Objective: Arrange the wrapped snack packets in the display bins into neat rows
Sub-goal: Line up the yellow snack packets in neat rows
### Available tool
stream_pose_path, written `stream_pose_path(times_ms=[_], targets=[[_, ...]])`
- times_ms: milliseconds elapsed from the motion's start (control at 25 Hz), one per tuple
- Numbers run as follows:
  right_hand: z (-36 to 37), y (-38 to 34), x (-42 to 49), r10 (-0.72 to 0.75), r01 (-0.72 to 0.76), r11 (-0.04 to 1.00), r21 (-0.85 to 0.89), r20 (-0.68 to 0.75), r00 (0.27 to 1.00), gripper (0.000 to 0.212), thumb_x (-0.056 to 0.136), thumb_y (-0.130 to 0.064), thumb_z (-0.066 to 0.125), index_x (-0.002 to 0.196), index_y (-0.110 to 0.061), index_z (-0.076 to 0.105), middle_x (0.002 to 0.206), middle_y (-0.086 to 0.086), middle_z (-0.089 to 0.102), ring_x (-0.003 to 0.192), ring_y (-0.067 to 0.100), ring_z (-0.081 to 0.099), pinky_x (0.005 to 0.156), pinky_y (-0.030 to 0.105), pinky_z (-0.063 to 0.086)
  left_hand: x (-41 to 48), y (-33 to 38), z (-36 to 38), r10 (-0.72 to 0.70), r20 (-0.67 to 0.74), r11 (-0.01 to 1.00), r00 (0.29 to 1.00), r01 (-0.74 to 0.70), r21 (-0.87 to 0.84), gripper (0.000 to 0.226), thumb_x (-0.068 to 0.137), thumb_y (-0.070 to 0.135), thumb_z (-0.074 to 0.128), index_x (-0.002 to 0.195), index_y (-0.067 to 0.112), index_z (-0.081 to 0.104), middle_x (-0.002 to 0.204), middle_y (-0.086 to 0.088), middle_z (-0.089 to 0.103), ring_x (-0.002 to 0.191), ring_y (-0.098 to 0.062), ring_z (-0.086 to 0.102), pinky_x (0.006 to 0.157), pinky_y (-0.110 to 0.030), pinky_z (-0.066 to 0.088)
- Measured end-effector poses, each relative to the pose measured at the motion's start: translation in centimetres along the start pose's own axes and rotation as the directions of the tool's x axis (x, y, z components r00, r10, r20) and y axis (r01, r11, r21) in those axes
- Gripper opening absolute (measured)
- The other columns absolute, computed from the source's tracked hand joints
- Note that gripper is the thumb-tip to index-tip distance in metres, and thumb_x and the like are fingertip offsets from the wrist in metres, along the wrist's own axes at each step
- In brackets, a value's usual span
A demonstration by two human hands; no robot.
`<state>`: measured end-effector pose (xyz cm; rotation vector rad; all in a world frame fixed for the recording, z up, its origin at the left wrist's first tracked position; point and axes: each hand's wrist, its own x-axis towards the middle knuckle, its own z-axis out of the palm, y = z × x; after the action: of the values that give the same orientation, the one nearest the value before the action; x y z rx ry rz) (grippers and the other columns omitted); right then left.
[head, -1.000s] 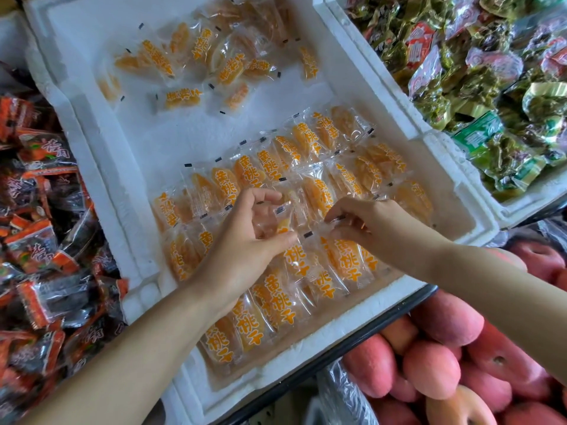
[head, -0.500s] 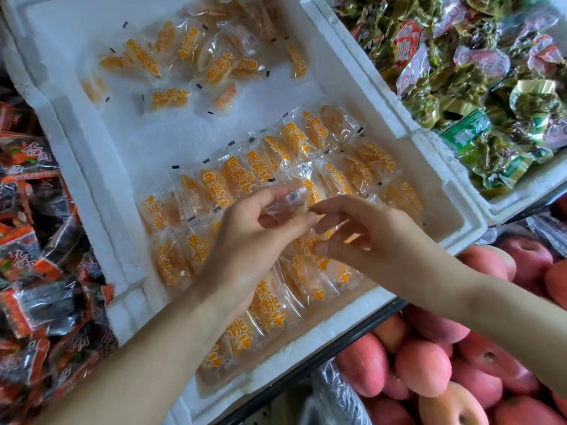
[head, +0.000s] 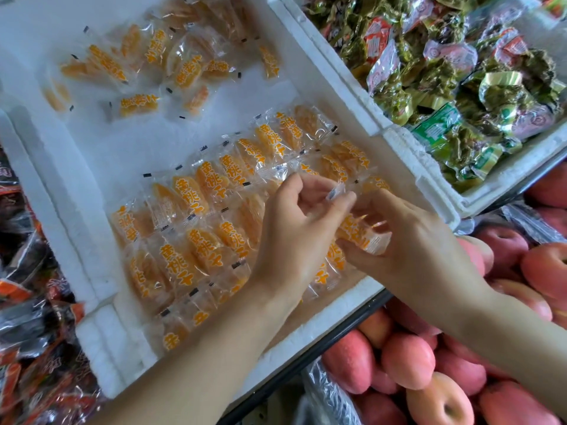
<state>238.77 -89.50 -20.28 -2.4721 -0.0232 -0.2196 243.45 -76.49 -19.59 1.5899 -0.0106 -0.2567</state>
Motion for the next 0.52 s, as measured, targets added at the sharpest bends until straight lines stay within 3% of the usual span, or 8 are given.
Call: stream_pose_path(times_ms=[80, 120, 200, 240, 360, 520], targets=[[-0.4, 1.3, 0.3, 0.092, -0.09, 0.995, 0.042, -0.044, 0.995, 0.034, 0.073, -0.045, 0.067, 0.102, -0.028, 0.057, 0.082, -0.024, 0.054, 0.076, 0.001, 0.055, 0.073, 0.032, 0.052, 0.0, -0.4, -0.4, 0.1, 0.078, 0.972, 0.992, -0.114, 0.205, 0.014, 0.087, 0.008, 0.065, 0.095, 0.02, 0.063, 0.093, 0.009, 0.063, 0.088, 0.0, 0.059, 0.083, -0.014, 0.044], [-0.6, 1.9, 0.5, 0.153, -0.15, 0.987, 0.055, -0.059, 0.987, 0.036, 0.071, -0.045, 0.065, 0.102, -0.029, 0.057, 0.083, -0.024, 0.055, 0.074, 0.001, 0.054, 0.075, 0.031, 0.052, -0.1, -0.7, -0.8, 0.181, 0.135, 0.909, 0.974, -0.218, 0.355, 0.018, 0.087, 0.01, 0.064, 0.103, 0.019, 0.062, 0.102, 0.008, 0.061, 0.097, 0.0, 0.055, 0.088, -0.01, 0.04], [-0.4, 2.8, 0.7, 0.223, -0.22, 0.974, 0.043, -0.065, 0.973, 0.039, 0.07, -0.044, 0.065, 0.104, -0.027, 0.057, 0.086, -0.019, 0.057, 0.076, 0.005, 0.056, 0.077, 0.034, 0.051, -0.5, -1.4, -2.0, 0.283, 0.301, 0.679, 0.911, -0.412, 0.608, 0.035, 0.088, 0.018, 0.064, 0.122, 0.016, 0.057, 0.12, 0.006, 0.054, 0.115, -0.002, 0.045, 0.101, -0.008, 0.029], [-0.2, 3.0, 0.9, 0.232, -0.231, 0.972, 0.035, -0.047, 0.972, 0.042, 0.07, -0.043, 0.066, 0.106, -0.025, 0.057, 0.088, -0.017, 0.057, 0.077, 0.008, 0.057, 0.077, 0.035, 0.051, -0.7, -1.8, -2.5, 0.261, 0.374, 0.576, 0.89, -0.454, 0.68, 0.044, 0.088, 0.024, 0.064, 0.13, 0.016, 0.051, 0.13, 0.006, 0.049, 0.126, -0.005, 0.037, 0.109, -0.01, 0.02], [0.8, 3.3, 0.8, 0.208, -0.202, 0.977, -0.071, 0.076, 0.975, 0.046, 0.074, -0.04, 0.073, 0.112, -0.021, 0.056, 0.095, -0.014, 0.057, 0.083, 0.013, 0.057, 0.077, 0.037, 0.05, -1.1, -2.9, -3.4, 0.14, 0.453, 0.445, 0.881, -0.464, 0.766, 0.064, 0.09, 0.035, 0.061, 0.145, 0.019, 0.033, 0.147, 0.008, 0.032, 0.143, -0.011, 0.017, 0.111, -0.015, 0.002], [1.1, 3.3, 0.7, 0.123, -0.08, 0.96, -0.267, 0.147, 0.981, 0.047, 0.074, -0.046, 0.07, 0.109, -0.02, 0.054, 0.106, -0.006, 0.058, 0.094, 0.019, 0.059, 0.071, 0.037, 0.049, -1.3, -3.9, -3.4, 0.095, 0.461, 0.394, 0.882, -0.458, 0.797, 0.062, 0.09, 0.036, 0.06, 0.143, 0.015, 0.038, 0.145, 0.001, 0.037, 0.138, -0.018, 0.03, 0.11, -0.023, 0.019]])
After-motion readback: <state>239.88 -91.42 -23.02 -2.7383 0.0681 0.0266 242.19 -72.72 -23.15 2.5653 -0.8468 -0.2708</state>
